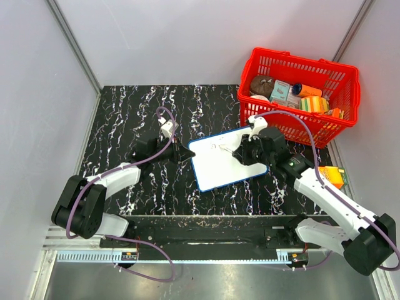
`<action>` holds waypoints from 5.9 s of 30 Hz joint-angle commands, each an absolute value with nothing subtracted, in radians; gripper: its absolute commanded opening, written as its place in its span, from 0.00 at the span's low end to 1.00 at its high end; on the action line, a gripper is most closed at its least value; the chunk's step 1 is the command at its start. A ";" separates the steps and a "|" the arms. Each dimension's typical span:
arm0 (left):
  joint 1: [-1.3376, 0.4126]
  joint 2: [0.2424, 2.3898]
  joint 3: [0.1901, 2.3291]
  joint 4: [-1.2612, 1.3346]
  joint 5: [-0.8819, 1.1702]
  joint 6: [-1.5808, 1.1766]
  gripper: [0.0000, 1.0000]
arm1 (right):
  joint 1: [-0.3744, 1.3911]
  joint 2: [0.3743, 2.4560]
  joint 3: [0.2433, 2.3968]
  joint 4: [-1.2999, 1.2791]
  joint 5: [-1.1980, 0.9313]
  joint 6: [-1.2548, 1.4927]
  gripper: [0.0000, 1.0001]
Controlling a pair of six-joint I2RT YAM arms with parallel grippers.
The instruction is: Write a sentence on the whiteboard
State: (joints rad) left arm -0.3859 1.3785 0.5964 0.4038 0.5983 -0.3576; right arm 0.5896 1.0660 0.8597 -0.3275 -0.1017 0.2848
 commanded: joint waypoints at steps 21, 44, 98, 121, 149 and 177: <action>-0.382 1.401 0.620 0.385 0.448 -0.196 0.00 | 0.597 1.051 0.844 -0.232 -0.061 0.321 0.00; -0.383 1.405 0.623 0.385 0.449 -0.195 0.00 | 0.597 1.091 0.830 -0.199 -0.094 0.327 0.00; -0.385 1.402 0.623 0.377 0.440 -0.189 0.00 | 0.597 0.991 0.833 -0.181 -0.006 0.328 0.00; -0.387 1.402 0.624 0.379 0.443 -0.192 0.00 | 0.597 1.075 0.844 -0.172 0.009 0.327 0.00; -0.388 1.402 0.626 0.373 0.437 -0.187 0.00 | 0.597 1.035 0.788 -0.222 -0.063 0.328 0.00; -0.388 1.399 0.626 0.368 0.433 -0.186 0.00 | 0.595 0.989 0.811 -0.161 0.041 0.324 0.00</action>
